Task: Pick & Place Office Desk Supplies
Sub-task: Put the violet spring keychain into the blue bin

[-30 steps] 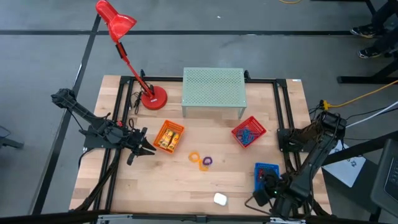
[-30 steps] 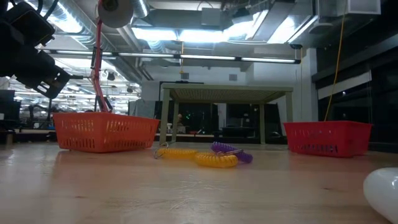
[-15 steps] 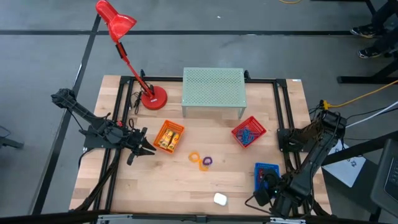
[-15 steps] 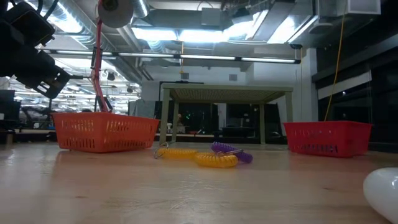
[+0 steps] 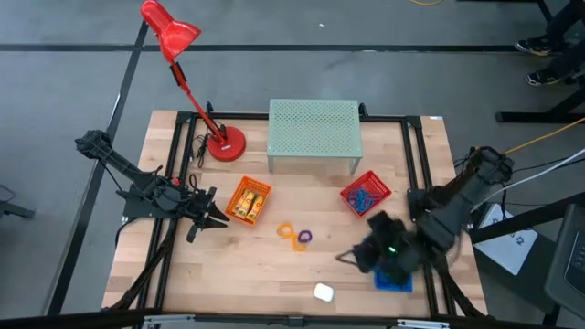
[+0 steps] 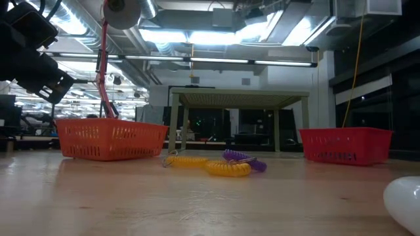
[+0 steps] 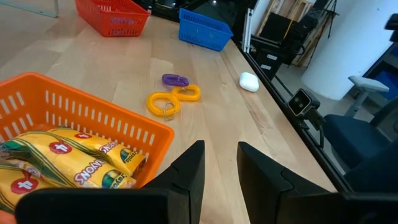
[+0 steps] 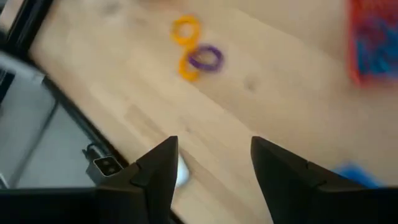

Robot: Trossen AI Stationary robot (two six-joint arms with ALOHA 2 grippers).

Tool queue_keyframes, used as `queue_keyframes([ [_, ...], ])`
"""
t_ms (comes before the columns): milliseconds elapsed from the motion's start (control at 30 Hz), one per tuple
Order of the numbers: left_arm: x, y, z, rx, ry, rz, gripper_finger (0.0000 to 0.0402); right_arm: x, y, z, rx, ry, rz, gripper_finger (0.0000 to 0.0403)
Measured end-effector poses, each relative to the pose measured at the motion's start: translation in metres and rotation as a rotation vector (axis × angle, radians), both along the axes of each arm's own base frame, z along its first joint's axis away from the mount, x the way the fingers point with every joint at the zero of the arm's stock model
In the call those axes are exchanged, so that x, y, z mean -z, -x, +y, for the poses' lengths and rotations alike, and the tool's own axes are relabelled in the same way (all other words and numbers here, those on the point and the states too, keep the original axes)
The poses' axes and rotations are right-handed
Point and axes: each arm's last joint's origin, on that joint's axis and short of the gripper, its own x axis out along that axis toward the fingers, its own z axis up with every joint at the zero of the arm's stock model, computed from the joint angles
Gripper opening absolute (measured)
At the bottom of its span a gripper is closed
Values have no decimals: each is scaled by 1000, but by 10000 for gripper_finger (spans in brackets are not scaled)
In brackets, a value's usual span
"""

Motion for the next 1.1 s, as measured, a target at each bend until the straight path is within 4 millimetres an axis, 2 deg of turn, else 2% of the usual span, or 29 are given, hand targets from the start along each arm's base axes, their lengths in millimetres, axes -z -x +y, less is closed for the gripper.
queue_keyframes([
  [100,0,0,0,0,0,0,90,-9,-33,-19,-153,77,5,204],
  [233,0,0,0,0,-1,1,90,-15,-62,-51,-294,183,44,204],
  [333,0,0,0,0,-1,1,90,-7,-82,-75,-360,185,106,204],
  [467,0,0,0,0,0,0,90,17,-106,-97,-454,163,213,204],
  [700,0,0,0,0,0,0,90,74,-149,-100,-631,128,286,204],
  [1100,0,0,0,0,0,0,90,146,-180,-92,-689,67,363,203],
])
